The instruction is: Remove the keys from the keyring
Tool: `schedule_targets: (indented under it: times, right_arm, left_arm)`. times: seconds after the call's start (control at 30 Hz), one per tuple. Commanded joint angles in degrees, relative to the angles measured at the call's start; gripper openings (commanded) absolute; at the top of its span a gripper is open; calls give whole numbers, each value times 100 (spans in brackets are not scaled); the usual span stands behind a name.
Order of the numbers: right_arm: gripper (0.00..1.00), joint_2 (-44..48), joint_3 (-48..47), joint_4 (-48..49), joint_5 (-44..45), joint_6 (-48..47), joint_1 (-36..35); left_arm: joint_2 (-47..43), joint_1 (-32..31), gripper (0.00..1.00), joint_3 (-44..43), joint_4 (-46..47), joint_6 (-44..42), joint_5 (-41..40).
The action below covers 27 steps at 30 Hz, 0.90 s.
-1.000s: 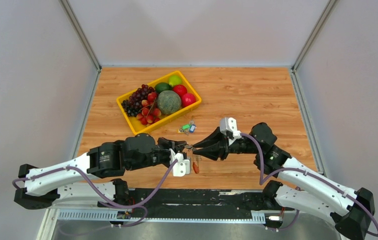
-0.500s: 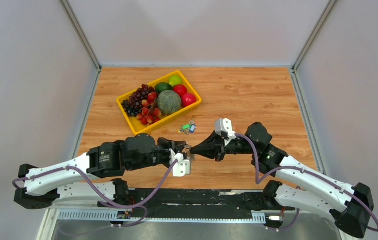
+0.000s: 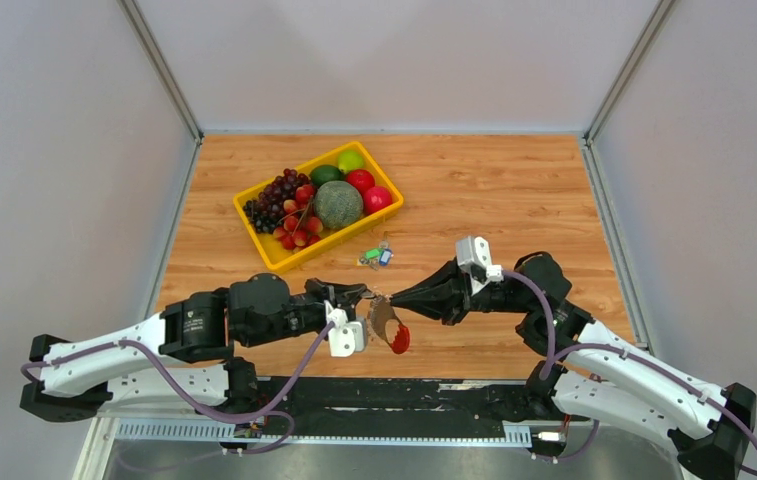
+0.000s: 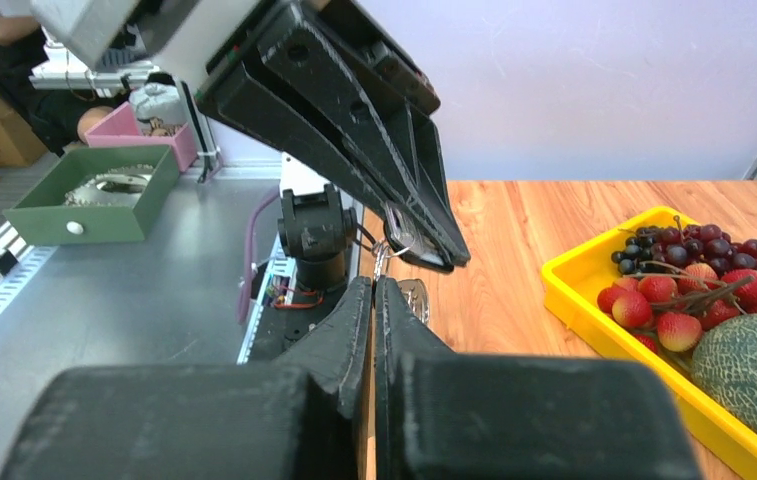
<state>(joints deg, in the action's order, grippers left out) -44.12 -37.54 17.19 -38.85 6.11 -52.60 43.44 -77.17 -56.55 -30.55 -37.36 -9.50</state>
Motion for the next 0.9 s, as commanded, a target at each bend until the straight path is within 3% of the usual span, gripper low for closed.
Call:
schedule_targets:
  times: [0.0,0.4,0.7,0.87]
  right_arm:
    - [0,119,-27,752,-35,471,-33]
    - [0,18,-65,876,61,603,-43]
    - [0,87,-101,481,-222,594,-43]
    - [0,-143,-31,354,-237,696,-48]
  left_arm:
    - [7,9,0,51,253,182,81]
    - [211,8,0,88,346,97,170]
    - [98,8,0,91,560,-42,-1272]
    - [-19,13,0,127,774,-229,-1283]
